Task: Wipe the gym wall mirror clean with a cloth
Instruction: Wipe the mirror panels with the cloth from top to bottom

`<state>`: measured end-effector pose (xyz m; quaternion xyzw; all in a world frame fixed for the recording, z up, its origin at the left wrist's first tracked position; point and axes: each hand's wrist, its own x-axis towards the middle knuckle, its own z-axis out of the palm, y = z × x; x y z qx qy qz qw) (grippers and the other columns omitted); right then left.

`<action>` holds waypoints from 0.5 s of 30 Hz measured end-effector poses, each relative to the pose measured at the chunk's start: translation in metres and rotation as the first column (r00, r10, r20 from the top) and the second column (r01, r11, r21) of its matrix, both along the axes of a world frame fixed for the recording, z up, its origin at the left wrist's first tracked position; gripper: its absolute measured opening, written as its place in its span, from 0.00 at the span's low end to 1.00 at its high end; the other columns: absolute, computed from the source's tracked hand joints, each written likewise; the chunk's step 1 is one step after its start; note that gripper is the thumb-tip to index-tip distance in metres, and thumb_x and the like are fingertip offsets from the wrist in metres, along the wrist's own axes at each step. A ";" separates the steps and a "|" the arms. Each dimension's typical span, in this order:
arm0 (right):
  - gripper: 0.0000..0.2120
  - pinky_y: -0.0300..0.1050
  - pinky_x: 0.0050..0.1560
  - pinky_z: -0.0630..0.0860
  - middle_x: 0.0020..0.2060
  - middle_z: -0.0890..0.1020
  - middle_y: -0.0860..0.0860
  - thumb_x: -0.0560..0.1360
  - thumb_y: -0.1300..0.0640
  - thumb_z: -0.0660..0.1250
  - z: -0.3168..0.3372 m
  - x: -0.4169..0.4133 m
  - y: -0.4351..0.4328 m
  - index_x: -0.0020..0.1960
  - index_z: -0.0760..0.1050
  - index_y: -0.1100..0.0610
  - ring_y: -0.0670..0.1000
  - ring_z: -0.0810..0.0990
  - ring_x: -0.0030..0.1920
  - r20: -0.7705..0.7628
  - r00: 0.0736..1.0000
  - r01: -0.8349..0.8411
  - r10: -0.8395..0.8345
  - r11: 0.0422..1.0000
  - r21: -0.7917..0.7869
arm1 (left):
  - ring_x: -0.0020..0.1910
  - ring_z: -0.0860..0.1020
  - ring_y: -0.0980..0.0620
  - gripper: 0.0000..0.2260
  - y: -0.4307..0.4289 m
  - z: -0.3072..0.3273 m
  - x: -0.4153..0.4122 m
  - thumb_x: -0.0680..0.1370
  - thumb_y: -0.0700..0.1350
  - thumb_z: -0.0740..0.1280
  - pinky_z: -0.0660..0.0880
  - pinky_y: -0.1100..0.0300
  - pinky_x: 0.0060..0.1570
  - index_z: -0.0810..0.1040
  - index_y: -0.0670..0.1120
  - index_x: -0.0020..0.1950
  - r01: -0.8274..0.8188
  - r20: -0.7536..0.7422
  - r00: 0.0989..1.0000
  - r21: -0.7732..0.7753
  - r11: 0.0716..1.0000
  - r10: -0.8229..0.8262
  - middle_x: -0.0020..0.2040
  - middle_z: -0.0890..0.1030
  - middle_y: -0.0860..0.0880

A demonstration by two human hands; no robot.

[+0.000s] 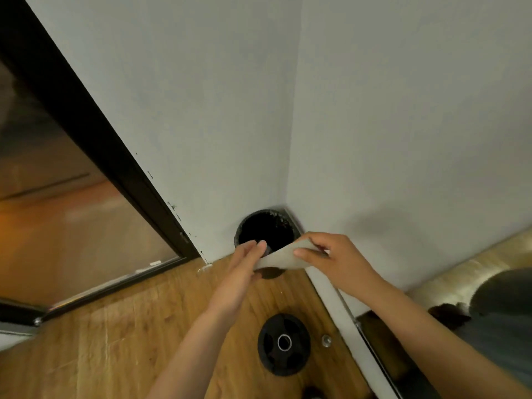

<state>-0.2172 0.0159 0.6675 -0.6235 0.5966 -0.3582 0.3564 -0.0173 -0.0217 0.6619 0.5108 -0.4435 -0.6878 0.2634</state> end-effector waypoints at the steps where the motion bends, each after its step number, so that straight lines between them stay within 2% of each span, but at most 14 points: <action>1: 0.09 0.41 0.38 0.71 0.32 0.78 0.43 0.79 0.56 0.69 0.012 0.004 0.006 0.40 0.78 0.56 0.42 0.75 0.34 0.035 0.998 0.045 -0.045 0.999 0.013 | 0.62 0.76 0.57 0.30 0.005 0.017 0.003 0.72 0.68 0.64 0.73 0.59 0.60 0.73 0.54 0.68 0.041 0.031 0.999 -0.104 0.994 -0.038 0.61 0.78 0.56; 3: 0.12 0.40 0.36 0.67 0.30 0.75 0.45 0.79 0.57 0.68 0.035 0.013 0.017 0.38 0.76 0.60 0.42 0.71 0.32 0.100 0.988 0.115 -0.118 0.993 0.031 | 0.61 0.75 0.62 0.24 0.010 0.046 0.009 0.73 0.64 0.63 0.71 0.69 0.53 0.74 0.57 0.66 0.127 0.042 0.992 -0.233 0.964 -0.121 0.59 0.80 0.61; 6: 0.11 0.38 0.37 0.69 0.30 0.79 0.42 0.80 0.60 0.66 0.069 0.027 0.031 0.39 0.78 0.54 0.40 0.75 0.33 0.174 0.961 0.213 -0.215 0.977 0.030 | 0.53 0.79 0.62 0.21 0.006 0.084 0.018 0.71 0.57 0.68 0.72 0.72 0.48 0.75 0.53 0.62 0.303 0.087 0.952 -0.409 0.861 -0.294 0.52 0.84 0.58; 9: 0.13 0.34 0.32 0.67 0.26 0.75 0.42 0.79 0.60 0.68 0.105 0.039 0.042 0.36 0.75 0.58 0.39 0.72 0.29 0.137 0.954 0.271 -0.266 0.962 -0.023 | 0.49 0.82 0.55 0.14 0.000 0.117 0.018 0.73 0.54 0.72 0.77 0.64 0.48 0.79 0.51 0.56 0.456 0.198 0.886 -0.534 0.712 -0.418 0.47 0.85 0.53; 10: 0.14 0.35 0.31 0.65 0.26 0.72 0.43 0.78 0.59 0.69 0.117 0.042 0.045 0.35 0.72 0.60 0.40 0.69 0.28 0.101 0.954 0.289 -0.283 0.956 -0.055 | 0.47 0.83 0.53 0.11 -0.001 0.128 0.016 0.74 0.51 0.73 0.77 0.60 0.48 0.80 0.51 0.54 0.493 0.218 0.863 -0.560 0.666 -0.455 0.46 0.85 0.52; 12: 0.15 0.38 0.31 0.63 0.26 0.71 0.45 0.76 0.58 0.72 0.146 0.045 0.054 0.35 0.70 0.58 0.41 0.67 0.28 0.027 0.939 0.344 -0.343 0.932 -0.117 | 0.46 0.83 0.48 0.08 -0.002 0.150 0.007 0.74 0.47 0.75 0.78 0.53 0.47 0.80 0.49 0.51 0.534 0.247 0.828 -0.622 0.573 -0.504 0.44 0.85 0.50; 14: 0.12 0.41 0.32 0.67 0.28 0.77 0.51 0.74 0.58 0.74 0.176 0.042 0.070 0.38 0.72 0.54 0.45 0.72 0.29 0.044 0.905 0.423 -0.422 0.890 -0.172 | 0.45 0.82 0.44 0.08 0.000 0.174 -0.006 0.72 0.47 0.76 0.77 0.49 0.45 0.80 0.47 0.48 0.542 0.240 0.806 -0.669 0.509 -0.542 0.43 0.84 0.47; 15: 0.10 0.43 0.33 0.69 0.31 0.81 0.56 0.73 0.57 0.75 0.191 0.040 0.078 0.41 0.74 0.54 0.49 0.75 0.30 0.067 0.884 0.467 -0.463 0.862 -0.198 | 0.44 0.82 0.43 0.09 0.002 0.187 -0.014 0.71 0.48 0.75 0.76 0.50 0.44 0.80 0.46 0.46 0.538 0.225 0.797 -0.687 0.488 -0.561 0.43 0.84 0.45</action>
